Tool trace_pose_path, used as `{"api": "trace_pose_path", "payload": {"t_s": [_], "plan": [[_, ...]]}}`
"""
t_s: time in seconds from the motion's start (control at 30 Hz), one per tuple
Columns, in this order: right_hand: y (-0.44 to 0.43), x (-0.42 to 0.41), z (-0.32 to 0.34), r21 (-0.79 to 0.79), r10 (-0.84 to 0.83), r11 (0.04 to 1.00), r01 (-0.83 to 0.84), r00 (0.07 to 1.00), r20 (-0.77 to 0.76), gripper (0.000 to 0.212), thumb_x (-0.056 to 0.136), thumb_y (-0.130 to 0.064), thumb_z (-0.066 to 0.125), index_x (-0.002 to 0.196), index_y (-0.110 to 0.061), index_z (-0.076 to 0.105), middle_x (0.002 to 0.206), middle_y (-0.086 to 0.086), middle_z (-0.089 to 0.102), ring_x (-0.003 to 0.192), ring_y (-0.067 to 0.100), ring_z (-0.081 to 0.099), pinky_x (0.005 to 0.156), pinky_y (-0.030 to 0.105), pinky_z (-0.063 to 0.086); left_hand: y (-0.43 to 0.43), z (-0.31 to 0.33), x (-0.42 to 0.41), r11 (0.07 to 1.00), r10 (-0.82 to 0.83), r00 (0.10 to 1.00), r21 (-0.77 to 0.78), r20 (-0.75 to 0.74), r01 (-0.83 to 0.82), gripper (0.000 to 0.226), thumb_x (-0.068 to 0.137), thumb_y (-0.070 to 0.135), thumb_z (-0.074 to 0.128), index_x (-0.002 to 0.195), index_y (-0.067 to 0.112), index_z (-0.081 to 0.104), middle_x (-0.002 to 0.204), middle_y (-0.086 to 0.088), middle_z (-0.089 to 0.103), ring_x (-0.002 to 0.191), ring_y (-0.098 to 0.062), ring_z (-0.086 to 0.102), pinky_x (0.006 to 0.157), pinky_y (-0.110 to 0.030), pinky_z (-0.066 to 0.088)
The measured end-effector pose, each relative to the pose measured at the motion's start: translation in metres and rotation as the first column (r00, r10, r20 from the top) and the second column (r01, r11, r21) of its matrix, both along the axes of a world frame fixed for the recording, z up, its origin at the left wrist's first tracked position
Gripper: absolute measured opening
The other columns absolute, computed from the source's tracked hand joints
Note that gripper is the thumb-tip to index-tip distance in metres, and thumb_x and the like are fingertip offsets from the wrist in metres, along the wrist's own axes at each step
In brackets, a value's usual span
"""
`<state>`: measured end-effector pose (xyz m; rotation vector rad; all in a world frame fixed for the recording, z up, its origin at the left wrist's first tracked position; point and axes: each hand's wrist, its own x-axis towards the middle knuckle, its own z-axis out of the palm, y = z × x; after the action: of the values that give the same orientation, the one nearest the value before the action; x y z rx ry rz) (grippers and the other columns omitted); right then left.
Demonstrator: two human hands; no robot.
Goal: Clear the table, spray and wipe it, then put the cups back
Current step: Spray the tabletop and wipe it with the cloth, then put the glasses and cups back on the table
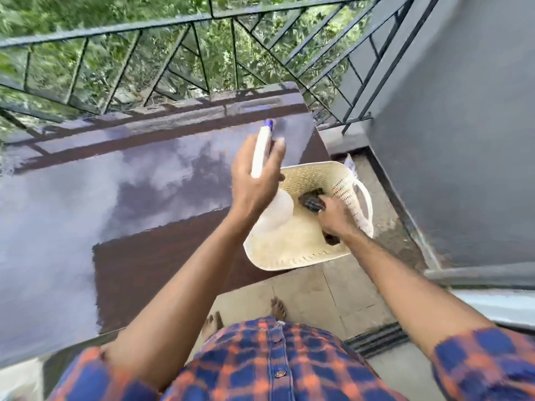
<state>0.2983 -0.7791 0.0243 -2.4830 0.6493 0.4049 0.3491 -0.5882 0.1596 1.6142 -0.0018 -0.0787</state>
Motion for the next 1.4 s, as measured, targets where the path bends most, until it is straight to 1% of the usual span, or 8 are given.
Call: {"api": "trace_pose_path", "payload": {"t_s": [0.13, 0.3, 0.53, 0.67, 0.77, 0.97, 1.13, 1.4], "plan": [[-0.004, -0.004, -0.014, -0.04, 0.105, 0.993, -0.112, 0.985, -0.139, 0.047, 0.086, -0.02, 0.063, 0.132, -0.012, 0.056, 0.124, 0.017, 0.058, 0.116, 0.037, 0.055, 0.097, 0.039, 0.047, -0.018, -0.057, -0.016, 0.974, -0.076, 0.995, 0.22, 0.067, 0.059, 0.038, 0.09, 0.039, 0.074, 0.111, 0.015, 0.054, 0.086, -0.002, 0.063, 0.064, -0.01, 0.059, 0.068, -0.029, 0.052], [-0.009, 0.001, -0.012, -0.009, 0.07, 0.997, -0.072, 0.989, -0.128, 0.053, 0.084, -0.028, 0.067, 0.135, -0.02, 0.057, 0.128, 0.011, 0.058, 0.117, 0.032, 0.058, 0.096, 0.036, 0.049, -0.017, -0.102, -0.029, 0.918, -0.154, 0.988, 0.368, -0.013, 0.148, 0.058, 0.084, 0.049, 0.076, 0.123, 0.016, 0.049, 0.101, -0.01, 0.06, 0.083, -0.011, 0.062, 0.076, -0.026, 0.05], [-0.01, 0.001, -0.01, 0.026, 0.037, 0.999, -0.034, 0.992, -0.117, 0.054, 0.083, -0.044, 0.068, 0.131, -0.02, 0.059, 0.127, 0.006, 0.061, 0.11, 0.028, 0.061, 0.089, 0.032, 0.05, -0.007, -0.105, -0.039, 0.839, -0.217, 0.975, 0.5, -0.052, 0.214, 0.076, 0.074, 0.034, 0.07, 0.136, 0.038, 0.027, 0.124, -0.013, 0.056, 0.108, -0.033, 0.059, 0.096, -0.049, 0.05], [-0.013, 0.001, 0.001, 0.062, 0.0, 0.998, 0.005, 0.996, -0.086, 0.045, 0.089, -0.051, 0.064, 0.127, -0.026, 0.063, 0.118, 0.001, 0.068, 0.093, 0.023, 0.062, 0.074, 0.027, 0.046, 0.006, -0.095, -0.044, 0.821, -0.266, 0.952, 0.481, -0.153, 0.307, 0.104, 0.069, 0.007, 0.082, 0.152, 0.023, 0.021, 0.136, -0.003, 0.048, 0.101, -0.01, 0.062, 0.092, -0.034, 0.049], [-0.01, 0.002, 0.018, 0.099, -0.05, 0.994, 0.047, 0.998, 0.027, 0.041, 0.091, -0.053, 0.061, 0.124, -0.029, 0.066, 0.117, -0.003, 0.07, 0.104, 0.025, 0.065, 0.081, 0.029, 0.047, 0.019, -0.078, -0.049, 0.862, -0.238, 0.945, 0.399, -0.226, 0.313, 0.113, 0.067, 0.003, 0.088, 0.155, 0.027, 0.021, 0.131, 0.003, 0.044, 0.103, -0.002, 0.059, 0.089, -0.025, 0.046], [0.024, 0.022, 0.071, 0.249, -0.115, 0.968, 0.04, 0.949, 0.294, 0.019, 0.09, -0.042, 0.068, 0.096, -0.026, 0.075, 0.085, -0.013, 0.07, 0.085, 0.013, 0.065, 0.074, 0.027, 0.048, 0.081, -0.041, -0.05, 0.918, -0.088, 0.994, 0.381, -0.065, 0.106, 0.064, 0.069, 0.045, 0.077, 0.127, 0.029, 0.056, 0.125, 0.004, 0.062, 0.095, -0.004, 0.069, 0.083, -0.03, 0.058], [0.098, 0.05, 0.116, 0.293, -0.012, 0.943, -0.155, 0.867, 0.499, 0.018, 0.089, -0.035, 0.067, 0.099, -0.022, 0.077, 0.086, -0.009, 0.074, 0.079, 0.006, 0.065, 0.073, 0.023, 0.048, 0.178, -0.043, -0.046, 0.946, 0.189, 0.971, 0.293, -0.144, -0.141, 0.018, 0.077, 0.037, 0.07, 0.093, 0.029, 0.069, 0.09, -0.002, 0.072, 0.082, -0.025, 0.072, 0.079, -0.048, 0.059], [0.294, 0.048, 0.108, 0.179, 0.497, 0.793, -0.583, 0.787, 0.366, 0.019, 0.087, -0.039, 0.064, 0.097, -0.028, 0.075, 0.09, -0.007, 0.075, 0.089, 0.017, 0.069, 0.083, 0.038, 0.054, 0.381, -0.083, -0.117, 0.861, 0.45, 0.871, 0.354, -0.197, -0.364, 0.011, 0.08, 0.032, 0.067, 0.088, 0.025, 0.066, 0.078, -0.005, 0.068, 0.06, -0.006, 0.066, 0.064, -0.031, 0.051]]}}
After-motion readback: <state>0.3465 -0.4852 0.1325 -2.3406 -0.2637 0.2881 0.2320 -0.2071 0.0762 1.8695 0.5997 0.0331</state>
